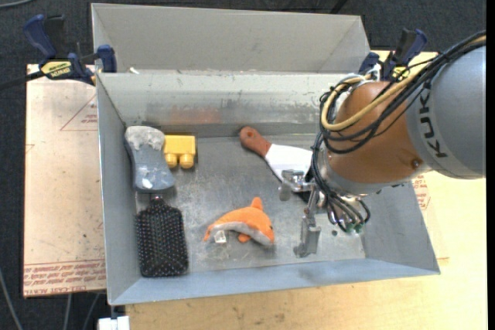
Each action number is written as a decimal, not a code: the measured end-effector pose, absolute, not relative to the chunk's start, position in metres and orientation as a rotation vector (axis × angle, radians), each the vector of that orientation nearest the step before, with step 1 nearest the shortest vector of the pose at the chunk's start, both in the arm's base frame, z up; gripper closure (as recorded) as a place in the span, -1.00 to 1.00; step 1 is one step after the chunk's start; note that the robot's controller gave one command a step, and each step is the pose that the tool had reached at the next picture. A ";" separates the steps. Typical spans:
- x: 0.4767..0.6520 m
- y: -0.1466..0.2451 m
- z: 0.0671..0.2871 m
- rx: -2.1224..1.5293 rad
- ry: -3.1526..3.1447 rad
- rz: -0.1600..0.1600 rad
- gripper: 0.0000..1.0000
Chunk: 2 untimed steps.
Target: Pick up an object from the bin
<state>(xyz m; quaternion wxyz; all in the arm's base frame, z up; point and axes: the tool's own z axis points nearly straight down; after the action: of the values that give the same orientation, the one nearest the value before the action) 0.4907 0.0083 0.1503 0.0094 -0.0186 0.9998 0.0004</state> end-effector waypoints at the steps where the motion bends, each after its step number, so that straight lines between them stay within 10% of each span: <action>1: 0.493 0.041 0.079 -0.049 3.146 0.004 -1.00; 2: 0.502 0.084 0.070 -0.143 3.118 0.002 1.00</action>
Offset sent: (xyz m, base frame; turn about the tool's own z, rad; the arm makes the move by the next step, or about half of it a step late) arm 0.0105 0.0746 -0.0803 -0.0527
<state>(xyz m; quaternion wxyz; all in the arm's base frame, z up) 0.5016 0.0838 0.0696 0.0101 -0.0457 0.9989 0.0008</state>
